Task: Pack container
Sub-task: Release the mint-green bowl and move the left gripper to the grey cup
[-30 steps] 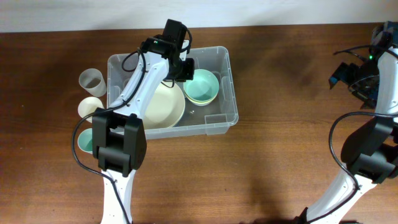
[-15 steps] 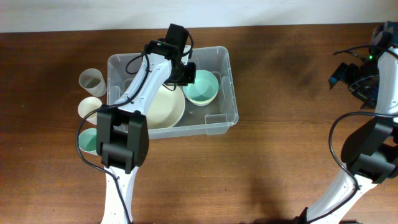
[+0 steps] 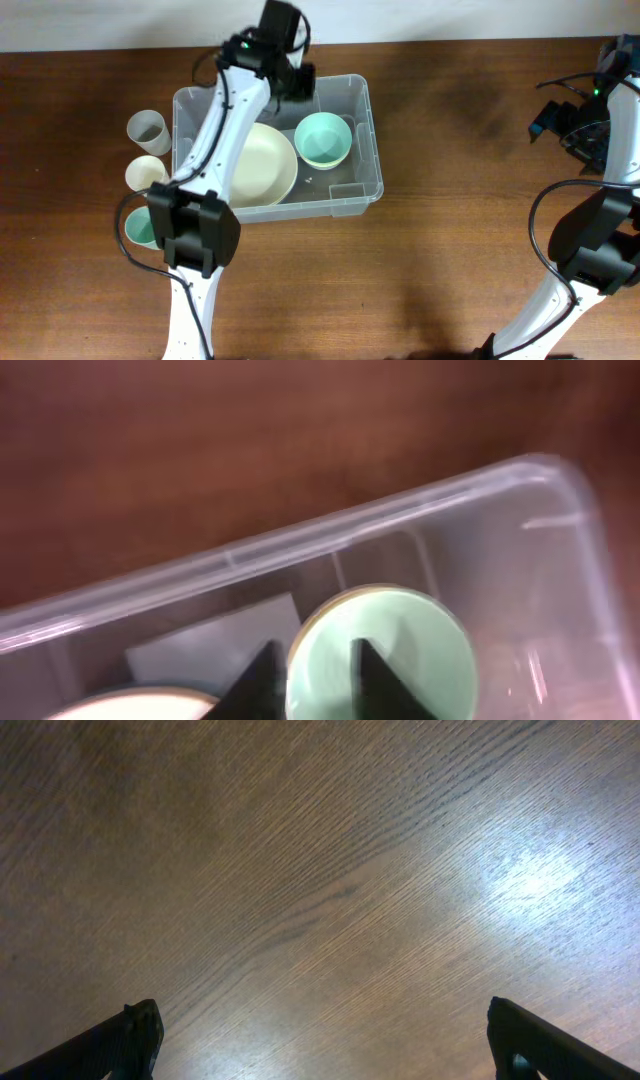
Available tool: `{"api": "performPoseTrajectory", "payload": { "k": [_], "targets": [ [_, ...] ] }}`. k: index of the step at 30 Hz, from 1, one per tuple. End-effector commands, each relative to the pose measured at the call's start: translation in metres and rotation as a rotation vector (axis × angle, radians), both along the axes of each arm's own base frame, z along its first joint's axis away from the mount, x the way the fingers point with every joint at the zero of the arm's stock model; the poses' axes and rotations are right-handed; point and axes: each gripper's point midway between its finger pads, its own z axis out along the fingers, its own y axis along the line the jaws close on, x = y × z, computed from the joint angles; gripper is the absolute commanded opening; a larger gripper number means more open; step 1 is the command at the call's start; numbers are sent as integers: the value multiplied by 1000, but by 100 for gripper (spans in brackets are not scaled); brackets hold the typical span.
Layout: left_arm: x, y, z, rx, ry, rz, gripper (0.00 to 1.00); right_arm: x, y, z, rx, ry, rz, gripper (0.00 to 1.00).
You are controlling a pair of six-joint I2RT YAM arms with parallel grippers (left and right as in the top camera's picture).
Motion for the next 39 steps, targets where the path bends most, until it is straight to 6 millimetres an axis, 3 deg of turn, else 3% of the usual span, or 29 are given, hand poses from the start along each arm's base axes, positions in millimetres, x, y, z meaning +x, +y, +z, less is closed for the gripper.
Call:
{"api": "performPoseTrajectory", "payload": {
  "k": [1,2,3,7,8,17,23,26,32,39],
  "targets": [
    [9,34,52,112,-124,105,79,-1,0,1,-2,0,-11,99],
    [9,46,58,137,-133,149,93,-1,0,1,-2,0,-11,99],
    [8,64,67,171,-140,227,99,-1,0,1,-2,0,-11,99],
    [-9,141,80,250,-96,506,99,-1,0,1,-2,0,-11,99],
    [-10,149,80,249,-85,529,99,-1,0,1,-2,0,-11,99],
    [-43,277,57,148,119,857,99,-1,0,1,-2,0,-11,99],
    [-53,311,25,71,246,917,99,-1,0,1,-2,0,-11,98],
    [-55,324,-9,78,332,937,99,-1,0,1,-2,0,-11,99],
    [-50,325,-51,81,418,936,99,-1,0,1,-2,0,-11,99],
    [-48,334,-76,83,454,970,99,-1,0,1,-2,0,-11,99]
  ]
}}
